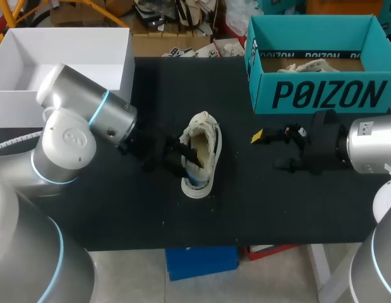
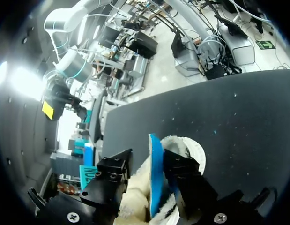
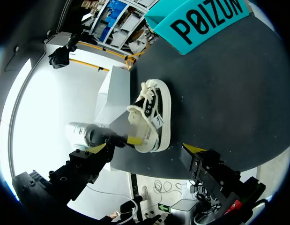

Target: Take the shoe out of the shoebox, open the shoe tongue, remove and reinsert the insole, then place the shoe into the shoebox

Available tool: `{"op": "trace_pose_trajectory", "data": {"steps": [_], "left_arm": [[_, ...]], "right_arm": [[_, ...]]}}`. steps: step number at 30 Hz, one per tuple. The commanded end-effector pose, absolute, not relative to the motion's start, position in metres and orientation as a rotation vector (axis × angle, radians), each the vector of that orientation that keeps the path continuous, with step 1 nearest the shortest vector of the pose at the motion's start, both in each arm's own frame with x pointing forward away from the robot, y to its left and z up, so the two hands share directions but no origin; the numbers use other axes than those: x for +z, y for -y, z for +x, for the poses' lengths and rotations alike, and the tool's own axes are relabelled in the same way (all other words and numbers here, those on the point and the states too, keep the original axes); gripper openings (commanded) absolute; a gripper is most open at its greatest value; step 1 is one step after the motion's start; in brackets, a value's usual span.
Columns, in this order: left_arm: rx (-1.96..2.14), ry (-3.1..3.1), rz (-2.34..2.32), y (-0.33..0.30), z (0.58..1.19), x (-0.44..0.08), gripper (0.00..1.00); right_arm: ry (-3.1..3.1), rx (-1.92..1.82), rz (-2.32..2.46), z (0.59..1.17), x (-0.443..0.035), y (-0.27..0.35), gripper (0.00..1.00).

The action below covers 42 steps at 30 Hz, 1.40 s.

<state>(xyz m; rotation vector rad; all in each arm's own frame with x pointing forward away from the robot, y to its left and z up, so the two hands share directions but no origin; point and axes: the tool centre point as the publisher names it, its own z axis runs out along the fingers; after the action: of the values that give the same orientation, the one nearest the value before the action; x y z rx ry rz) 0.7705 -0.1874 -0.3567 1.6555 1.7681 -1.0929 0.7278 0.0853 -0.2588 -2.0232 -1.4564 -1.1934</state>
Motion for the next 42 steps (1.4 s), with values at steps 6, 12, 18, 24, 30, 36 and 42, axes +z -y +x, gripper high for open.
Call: {"op": "trace_pose_trajectory", "data": {"steps": [6,12,18,24,30,36,42], "left_arm": [[-1.086,-1.773,1.688,0.184,0.767,-0.357,0.00],[-1.087,-1.769,1.681,0.187,0.769,-0.360,0.00],[-1.086,-1.779,1.663,0.190,0.776,-0.366,0.00],[-1.057,-1.788,1.660,0.193,0.785,-0.368,0.00],[-1.027,-1.794,1.663,0.195,0.795,-0.368,0.00],[-1.008,-1.817,1.657,0.195,0.800,-0.373,0.00],[-1.015,-1.826,1.680,0.197,0.794,-0.373,0.33]], "right_arm": [[1.456,-1.193,-2.023,0.728,-0.259,-0.086,1.00],[1.456,-1.193,-2.023,0.728,-0.259,-0.086,1.00],[1.456,-1.193,-2.023,0.728,-0.259,-0.086,1.00],[1.456,-1.193,-2.023,0.728,-0.259,-0.086,1.00],[1.456,-1.193,-2.023,0.728,-0.259,-0.086,1.00],[1.456,-1.193,-2.023,0.728,-0.259,-0.086,1.00],[1.456,-1.193,-2.023,0.728,-0.259,-0.086,1.00]]}}
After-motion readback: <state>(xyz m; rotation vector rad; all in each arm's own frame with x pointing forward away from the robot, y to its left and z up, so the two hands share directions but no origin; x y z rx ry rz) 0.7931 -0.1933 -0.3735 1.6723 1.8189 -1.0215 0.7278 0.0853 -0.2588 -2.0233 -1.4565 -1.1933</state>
